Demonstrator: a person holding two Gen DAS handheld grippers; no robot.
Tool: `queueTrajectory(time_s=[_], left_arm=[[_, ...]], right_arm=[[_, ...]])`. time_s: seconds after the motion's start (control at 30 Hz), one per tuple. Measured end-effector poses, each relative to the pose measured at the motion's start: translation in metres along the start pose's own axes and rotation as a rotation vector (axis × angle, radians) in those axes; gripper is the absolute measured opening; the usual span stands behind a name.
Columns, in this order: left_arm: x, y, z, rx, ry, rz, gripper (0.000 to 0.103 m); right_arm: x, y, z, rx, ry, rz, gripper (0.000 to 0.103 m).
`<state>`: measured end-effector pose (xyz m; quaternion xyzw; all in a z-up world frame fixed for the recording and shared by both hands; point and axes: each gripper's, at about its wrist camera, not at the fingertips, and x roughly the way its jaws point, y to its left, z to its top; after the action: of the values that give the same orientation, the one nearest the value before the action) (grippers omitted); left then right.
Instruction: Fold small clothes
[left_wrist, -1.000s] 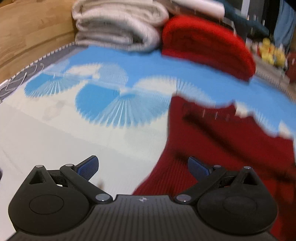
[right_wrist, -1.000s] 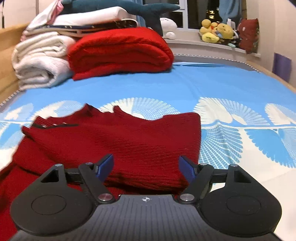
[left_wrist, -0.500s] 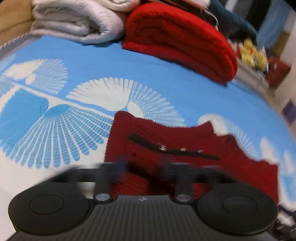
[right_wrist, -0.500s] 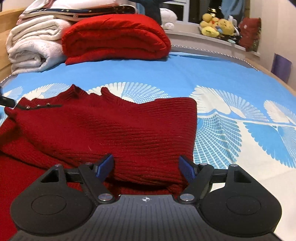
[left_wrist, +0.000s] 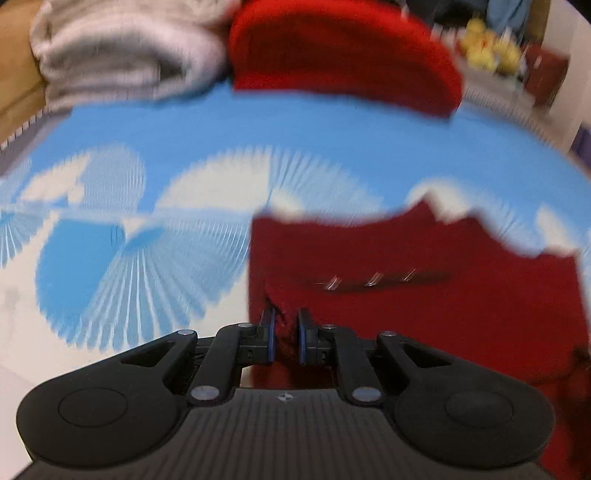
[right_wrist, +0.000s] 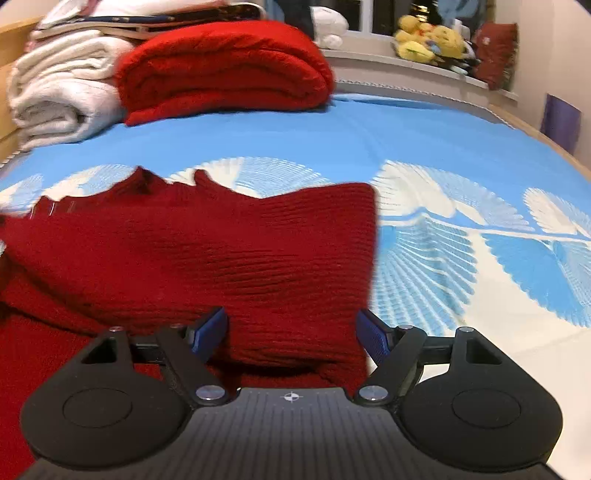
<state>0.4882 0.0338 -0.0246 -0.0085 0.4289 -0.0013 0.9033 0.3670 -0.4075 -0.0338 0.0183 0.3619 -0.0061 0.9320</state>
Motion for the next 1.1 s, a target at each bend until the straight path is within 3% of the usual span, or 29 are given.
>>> queueTrajectory(time_s=[0.03,0.2,0.23,0.27,0.3,0.33,0.37,0.4,0.43,0.53,0.63,0.7,0.77,0.83,0.9,1.0,1.1], left_arm=[[0.011,0.0,-0.005,0.015,0.022,0.01,0.015],[0.007,-0.003,-0.007,0.035,-0.041,0.013,0.023],[0.008,-0.003,-0.008,0.035,-0.046,0.019,0.037],[0.009,-0.004,-0.008,0.031,-0.061,0.03,0.062],[0.01,-0.004,-0.009,0.029,-0.076,0.045,0.077],[0.009,-0.004,-0.009,0.025,-0.084,0.063,0.097],[0.008,-0.003,-0.009,0.017,-0.098,0.077,0.102],[0.007,-0.003,-0.009,0.011,-0.112,0.081,0.102],[0.007,-0.003,-0.009,0.008,-0.113,0.075,0.102],[0.01,-0.004,-0.01,0.003,-0.103,0.069,0.102],[0.011,-0.006,-0.013,0.027,-0.088,0.103,0.102],[0.004,-0.005,-0.014,0.049,-0.094,0.11,0.102],[-0.005,-0.006,-0.018,0.064,-0.109,0.102,0.102],[-0.01,-0.009,-0.025,0.084,-0.102,0.106,0.102],[-0.013,-0.014,-0.034,0.104,-0.078,0.128,0.102],[-0.033,-0.021,-0.047,0.153,-0.052,0.134,0.102],[-0.073,-0.026,-0.074,0.218,-0.085,0.124,0.102]], right_arm=[[0.0,-0.002,0.003,0.024,-0.005,-0.024,0.078],[0.015,-0.001,0.034,0.073,-0.109,-0.05,0.073],[0.026,0.0,0.041,0.084,-0.116,-0.047,0.07],[0.039,0.0,0.047,0.091,-0.109,-0.054,0.059],[0.054,0.002,0.049,0.083,-0.082,-0.075,0.055],[0.072,0.003,0.049,0.055,-0.025,-0.113,0.055],[0.087,0.003,0.045,0.025,0.01,-0.14,0.061],[0.09,0.0,0.041,0.01,-0.021,-0.16,0.076],[0.091,-0.005,0.041,0.029,-0.015,-0.164,0.079],[0.087,-0.037,0.04,0.245,0.021,-0.07,0.078],[0.063,-0.046,0.035,0.308,-0.007,-0.049,0.075],[0.033,-0.046,0.028,0.313,-0.028,0.008,0.074],[0.011,-0.037,0.013,0.215,-0.004,0.064,0.075],[0.012,-0.022,-0.004,0.087,0.046,0.006,0.075],[0.02,-0.013,-0.022,0.053,0.033,-0.046,0.086],[0.002,-0.019,-0.02,0.166,0.022,-0.052,0.084],[-0.048,-0.029,-0.029,0.313,0.018,0.039,0.084]])
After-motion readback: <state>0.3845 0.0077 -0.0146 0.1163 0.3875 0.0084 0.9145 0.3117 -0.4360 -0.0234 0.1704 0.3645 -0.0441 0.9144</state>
